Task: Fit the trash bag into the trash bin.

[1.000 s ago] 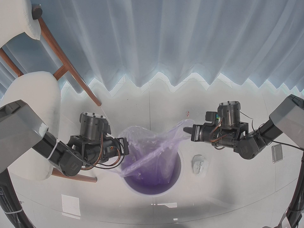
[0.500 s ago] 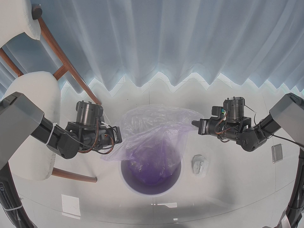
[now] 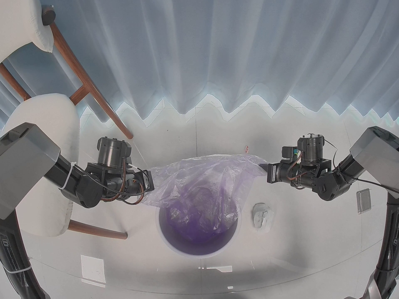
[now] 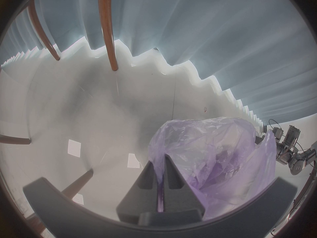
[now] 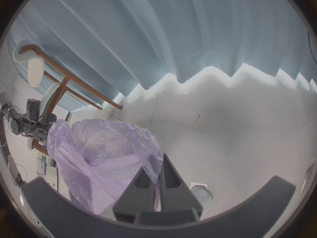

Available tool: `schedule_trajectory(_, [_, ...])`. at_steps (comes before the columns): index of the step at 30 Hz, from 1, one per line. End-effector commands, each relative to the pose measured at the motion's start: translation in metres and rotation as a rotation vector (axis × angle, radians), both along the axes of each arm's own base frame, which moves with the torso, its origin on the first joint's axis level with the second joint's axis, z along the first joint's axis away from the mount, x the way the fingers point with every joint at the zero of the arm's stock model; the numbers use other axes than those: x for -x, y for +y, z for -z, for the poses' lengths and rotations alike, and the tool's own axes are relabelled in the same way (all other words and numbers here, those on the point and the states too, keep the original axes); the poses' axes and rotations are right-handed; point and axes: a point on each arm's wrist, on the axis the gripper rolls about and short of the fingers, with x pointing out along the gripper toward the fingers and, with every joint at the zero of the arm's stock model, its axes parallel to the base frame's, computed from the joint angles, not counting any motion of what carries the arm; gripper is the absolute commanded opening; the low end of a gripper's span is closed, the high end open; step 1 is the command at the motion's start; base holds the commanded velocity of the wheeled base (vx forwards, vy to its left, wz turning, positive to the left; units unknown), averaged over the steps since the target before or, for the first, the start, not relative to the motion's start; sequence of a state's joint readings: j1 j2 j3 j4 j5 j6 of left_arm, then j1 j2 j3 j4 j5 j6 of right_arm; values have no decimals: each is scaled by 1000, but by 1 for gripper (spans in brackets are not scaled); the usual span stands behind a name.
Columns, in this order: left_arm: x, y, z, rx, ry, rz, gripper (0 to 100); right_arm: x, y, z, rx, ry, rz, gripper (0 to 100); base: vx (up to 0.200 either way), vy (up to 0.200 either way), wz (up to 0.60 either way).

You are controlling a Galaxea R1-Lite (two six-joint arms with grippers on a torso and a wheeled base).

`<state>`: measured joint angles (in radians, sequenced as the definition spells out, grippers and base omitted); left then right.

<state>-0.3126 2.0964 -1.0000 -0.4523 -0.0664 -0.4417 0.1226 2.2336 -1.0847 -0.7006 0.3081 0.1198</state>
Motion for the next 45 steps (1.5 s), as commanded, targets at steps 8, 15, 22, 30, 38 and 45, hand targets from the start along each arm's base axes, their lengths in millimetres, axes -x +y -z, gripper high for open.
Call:
schedule_trajectory(8, [5,-6,20,-23,59,17,0,9,0,29,10,51,-5,0,0,0,0])
schedule_trajectory(15, [20,3,36,-53,127,8,0,34,6,48,10,61,-34,0,0,0,0])
schedule_trajectory(22, [32,13,46,-49,142,-9,0,63,11,63,4,53,-58,0,0,0,0])
schedule_trajectory(30, [49,16,57,-38,129,-7,0,94,22,86,-6,-8,-105,0,0,0,0])
schedule_trajectory(38, [65,17,62,21,94,-40,100,106,20,98,-12,-24,-104,0,0,0,0])
schedule_trajectory(45, [78,22,56,57,96,-67,100,120,11,91,-25,16,-68,100,0,0,0])
